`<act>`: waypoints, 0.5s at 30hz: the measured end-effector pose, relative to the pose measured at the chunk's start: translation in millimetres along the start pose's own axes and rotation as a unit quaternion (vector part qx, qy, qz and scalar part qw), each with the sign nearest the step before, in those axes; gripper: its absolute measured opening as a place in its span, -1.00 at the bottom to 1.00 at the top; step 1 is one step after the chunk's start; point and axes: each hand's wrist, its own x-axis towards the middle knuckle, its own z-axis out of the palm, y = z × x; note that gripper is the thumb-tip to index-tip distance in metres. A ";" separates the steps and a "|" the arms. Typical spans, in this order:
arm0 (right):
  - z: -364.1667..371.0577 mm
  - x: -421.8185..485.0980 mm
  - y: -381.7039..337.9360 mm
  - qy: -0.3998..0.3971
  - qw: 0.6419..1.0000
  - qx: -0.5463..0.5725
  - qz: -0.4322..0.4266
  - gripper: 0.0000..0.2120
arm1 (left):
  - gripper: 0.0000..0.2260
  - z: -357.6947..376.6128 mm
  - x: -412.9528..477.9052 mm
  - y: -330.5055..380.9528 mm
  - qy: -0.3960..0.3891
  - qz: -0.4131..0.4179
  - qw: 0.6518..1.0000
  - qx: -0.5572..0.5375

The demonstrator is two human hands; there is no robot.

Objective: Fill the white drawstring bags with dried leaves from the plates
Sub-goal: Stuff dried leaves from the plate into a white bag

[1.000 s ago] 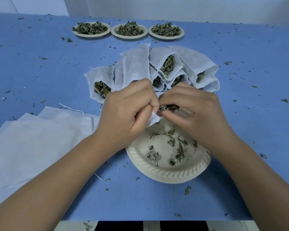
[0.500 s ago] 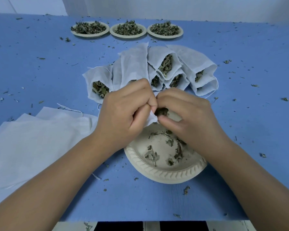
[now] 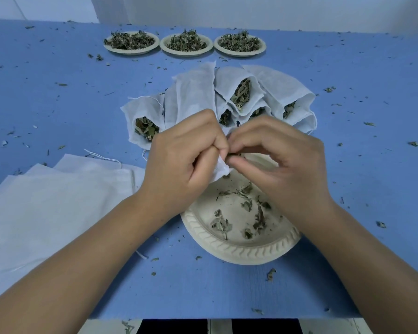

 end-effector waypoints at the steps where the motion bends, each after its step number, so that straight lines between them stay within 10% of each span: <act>1: 4.3 0.1 -0.1 -0.014 0.999 -0.044 -0.008 -0.89 | -0.76 0.1 0.4 -0.5 0.000 0.005 1.000 0.001; 15: 0.5 1.6 -4.5 -0.216 0.973 -0.057 -0.055 -0.78 | -0.77 -2.9 1.1 2.0 -0.001 0.002 1.000 -0.013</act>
